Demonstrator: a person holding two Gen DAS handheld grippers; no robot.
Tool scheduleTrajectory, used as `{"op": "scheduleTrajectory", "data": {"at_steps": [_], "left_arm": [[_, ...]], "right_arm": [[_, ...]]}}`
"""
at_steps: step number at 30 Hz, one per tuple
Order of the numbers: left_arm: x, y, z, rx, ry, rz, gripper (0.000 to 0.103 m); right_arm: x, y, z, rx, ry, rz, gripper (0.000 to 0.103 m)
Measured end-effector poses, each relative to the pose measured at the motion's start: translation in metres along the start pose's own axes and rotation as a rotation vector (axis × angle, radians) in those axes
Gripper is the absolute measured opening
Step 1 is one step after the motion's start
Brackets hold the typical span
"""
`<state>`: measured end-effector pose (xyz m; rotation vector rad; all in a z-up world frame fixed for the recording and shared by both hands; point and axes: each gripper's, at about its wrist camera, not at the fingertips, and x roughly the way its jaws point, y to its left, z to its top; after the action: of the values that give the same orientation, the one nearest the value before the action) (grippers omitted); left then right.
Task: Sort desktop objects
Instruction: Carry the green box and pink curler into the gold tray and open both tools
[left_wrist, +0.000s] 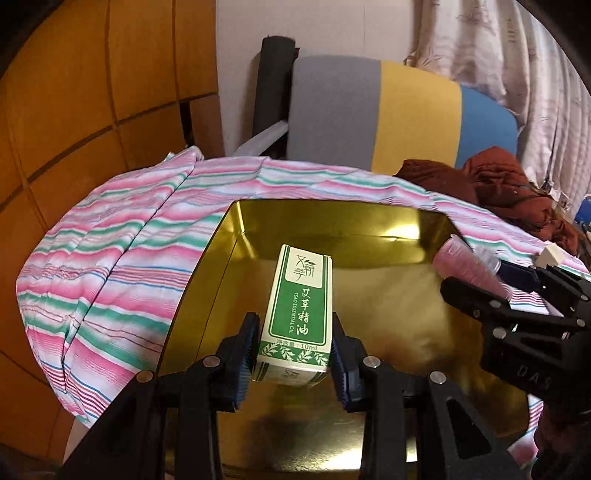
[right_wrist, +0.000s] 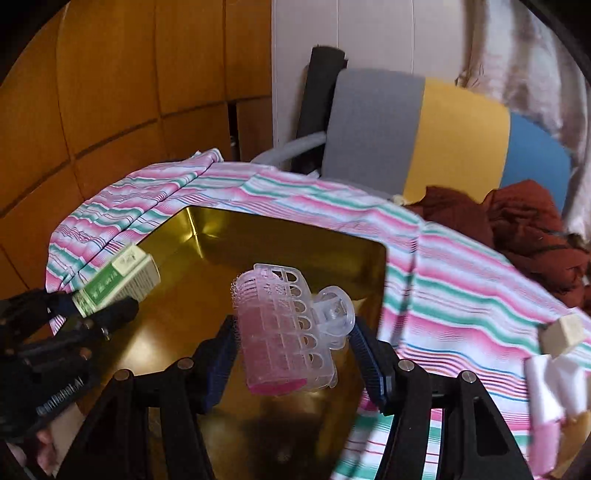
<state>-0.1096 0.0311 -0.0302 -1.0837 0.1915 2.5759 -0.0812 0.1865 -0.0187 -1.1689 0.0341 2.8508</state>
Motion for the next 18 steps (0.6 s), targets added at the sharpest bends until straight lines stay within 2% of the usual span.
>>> {"op": "scheduleTrajectory", "data": {"at_steps": [2,6,11,18], "left_arm": [[0.003,0.003,-0.002,-0.003,0.006,0.006,0.036],[0.002,0.005,-0.003,-0.012,-0.003,0.012,0.036],[0.001,0.005,-0.003,-0.014,0.001,0.049,0.038],[-0.013,0.007,-0.008,-0.051,-0.031,0.093,0.038]], "right_arm": [[0.006,0.001,0.001,0.013,0.006,0.007,0.066],[0.011,0.001,0.002,0.01,0.011,0.004,0.067],[0.007,0.001,0.002,0.011,0.004,-0.002,0.067],[-0.002,0.003,-0.004,0.0,-0.028,-0.036,0.074]]}}
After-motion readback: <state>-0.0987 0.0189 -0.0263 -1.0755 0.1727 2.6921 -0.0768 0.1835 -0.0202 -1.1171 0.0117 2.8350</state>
